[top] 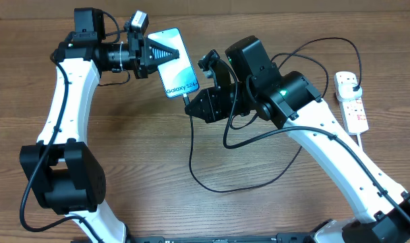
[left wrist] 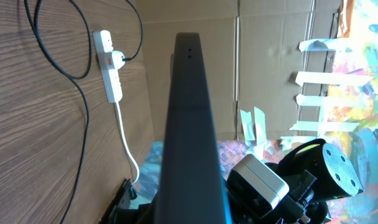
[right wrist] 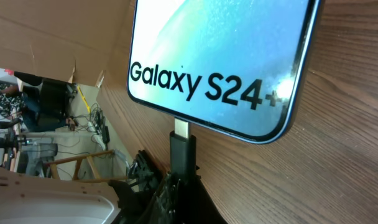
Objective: Plug charger to phone and switch on socket
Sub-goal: 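Push the USB-C plug up into the phone's bottom port, then hold the plug in the phone with both grippers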
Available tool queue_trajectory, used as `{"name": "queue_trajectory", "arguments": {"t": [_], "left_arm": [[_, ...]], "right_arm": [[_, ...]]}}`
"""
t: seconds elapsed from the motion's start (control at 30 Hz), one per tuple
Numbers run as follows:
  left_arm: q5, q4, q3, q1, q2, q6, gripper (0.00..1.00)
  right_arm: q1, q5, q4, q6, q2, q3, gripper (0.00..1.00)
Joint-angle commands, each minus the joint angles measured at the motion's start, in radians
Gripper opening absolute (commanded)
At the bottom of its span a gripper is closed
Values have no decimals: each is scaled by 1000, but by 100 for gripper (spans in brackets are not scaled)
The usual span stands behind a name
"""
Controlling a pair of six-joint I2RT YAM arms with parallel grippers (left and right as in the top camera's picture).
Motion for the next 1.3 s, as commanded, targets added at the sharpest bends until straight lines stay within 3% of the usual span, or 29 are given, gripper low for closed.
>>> {"name": "queue_trajectory", "arguments": {"t": [0.0, 1.27], "left_arm": [[31, 0, 4, -10, -4, -10, 4], [34, 15, 4, -15, -4, -4, 4]], "right_arm": [[2, 11, 2, 7, -24, -2, 4], [2, 25, 14, 11, -24, -2, 4]]}}
